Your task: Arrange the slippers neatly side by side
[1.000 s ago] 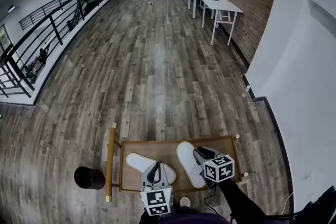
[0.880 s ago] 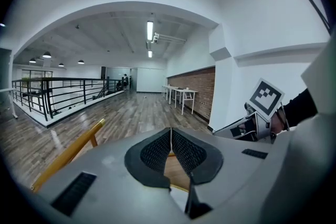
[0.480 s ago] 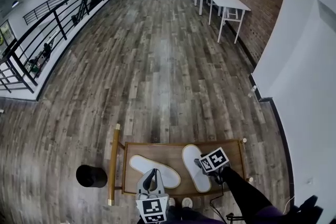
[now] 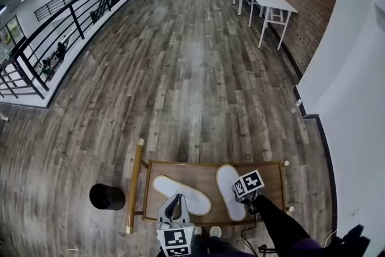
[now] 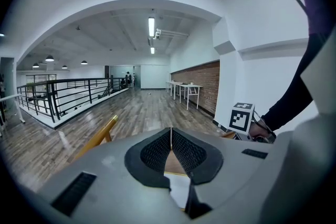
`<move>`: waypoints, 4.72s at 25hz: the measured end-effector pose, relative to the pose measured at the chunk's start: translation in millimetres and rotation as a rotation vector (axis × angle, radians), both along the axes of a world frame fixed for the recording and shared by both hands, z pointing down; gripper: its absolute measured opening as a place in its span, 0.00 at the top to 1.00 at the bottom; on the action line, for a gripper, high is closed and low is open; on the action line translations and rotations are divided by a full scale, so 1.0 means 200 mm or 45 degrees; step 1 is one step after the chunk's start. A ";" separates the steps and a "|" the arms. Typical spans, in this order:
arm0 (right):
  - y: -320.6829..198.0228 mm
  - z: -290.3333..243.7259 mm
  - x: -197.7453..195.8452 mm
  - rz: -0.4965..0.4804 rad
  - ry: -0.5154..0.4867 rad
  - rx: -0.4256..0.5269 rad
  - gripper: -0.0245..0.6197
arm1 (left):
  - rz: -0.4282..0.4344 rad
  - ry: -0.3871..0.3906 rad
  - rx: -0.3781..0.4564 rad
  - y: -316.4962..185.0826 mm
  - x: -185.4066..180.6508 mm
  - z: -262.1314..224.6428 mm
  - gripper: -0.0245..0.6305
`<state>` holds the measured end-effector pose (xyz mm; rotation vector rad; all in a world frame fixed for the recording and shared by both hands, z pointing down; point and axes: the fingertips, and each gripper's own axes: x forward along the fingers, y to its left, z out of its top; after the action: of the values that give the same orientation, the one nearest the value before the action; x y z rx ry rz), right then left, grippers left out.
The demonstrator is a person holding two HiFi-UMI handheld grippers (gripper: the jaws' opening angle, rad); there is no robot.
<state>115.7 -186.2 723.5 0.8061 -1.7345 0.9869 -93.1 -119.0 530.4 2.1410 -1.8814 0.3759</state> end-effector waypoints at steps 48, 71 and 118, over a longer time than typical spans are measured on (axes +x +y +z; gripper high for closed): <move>0.00 -0.15 0.02 0.319 -0.286 -0.043 0.85 | -0.037 0.000 -0.019 -0.06 -0.07 0.08 0.95; 0.23 -0.63 -0.45 0.049 -0.546 0.348 0.85 | 0.160 -0.148 -0.233 0.02 -0.11 0.51 0.94; 0.38 -0.24 -0.92 -2.394 0.182 0.671 0.94 | -0.137 0.018 -0.148 0.09 -0.33 0.35 0.95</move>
<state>-67.4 -110.3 675.6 -0.5923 -1.6998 -0.7828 -159.4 -101.8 599.9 1.9537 -1.9083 0.4347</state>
